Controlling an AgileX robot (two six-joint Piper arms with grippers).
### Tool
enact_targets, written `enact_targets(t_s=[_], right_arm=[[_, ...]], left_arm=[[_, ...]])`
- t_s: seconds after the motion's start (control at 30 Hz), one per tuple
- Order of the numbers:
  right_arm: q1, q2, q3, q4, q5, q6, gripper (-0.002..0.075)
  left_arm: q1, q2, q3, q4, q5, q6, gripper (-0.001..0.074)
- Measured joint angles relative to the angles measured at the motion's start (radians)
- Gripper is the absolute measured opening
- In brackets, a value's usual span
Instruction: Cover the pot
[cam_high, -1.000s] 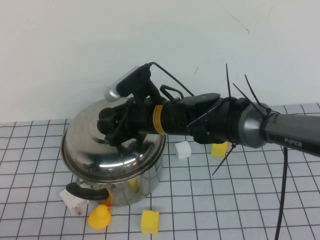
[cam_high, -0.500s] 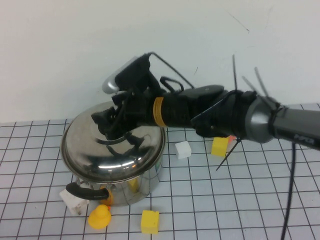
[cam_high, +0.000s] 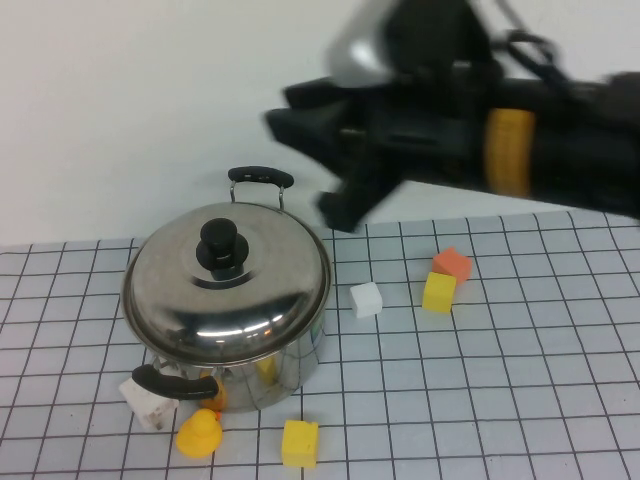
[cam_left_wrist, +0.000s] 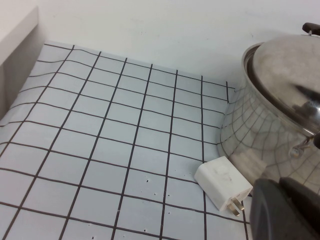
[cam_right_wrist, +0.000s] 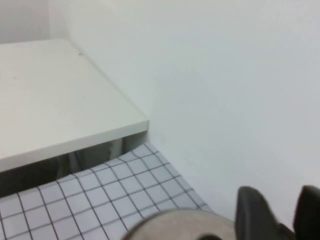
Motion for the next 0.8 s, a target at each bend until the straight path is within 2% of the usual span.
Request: enact_targets(t_s=[0.1,0.2,0.37,0.63,0.7,0.77,0.8], right_arm=[[0.000,-0.177,0.149,-0.002,0.053,-0.001,0.0135],[0.000,-0.332,0.299,-0.002,0.117,-0.004,0.0108],[-0.002,-0.582,0.538,-0.002,0.198,0.013,0.0099],[-0.002,-0.836,0.726,-0.002,0.268,0.091,0.0094],[-0.002,-0.855,0.748,0.074,0.306,-0.003,0.0093],[-0.002,-0.856,0.762,0.288,0.362,-0.240,0.0093],[-0.002,-0.856,0.763,0.458,0.408,-0.430,0.0093]], left_arm=[[0.000,0.000,0.000,0.000,0.000,0.000,-0.0003],[0.000,0.000,0.000,0.000,0.000,0.000,-0.0003],[0.000,0.000,0.000,0.000,0.000,0.000,-0.0003],[0.000,0.000,0.000,0.000,0.000,0.004,-0.0003],[0.000,0.000,0.000,0.000,0.000,0.004,-0.0003],[0.000,0.000,0.000,0.000,0.000,0.004,-0.0003],[0.000,0.000,0.000,0.000,0.000,0.004,-0.0003]])
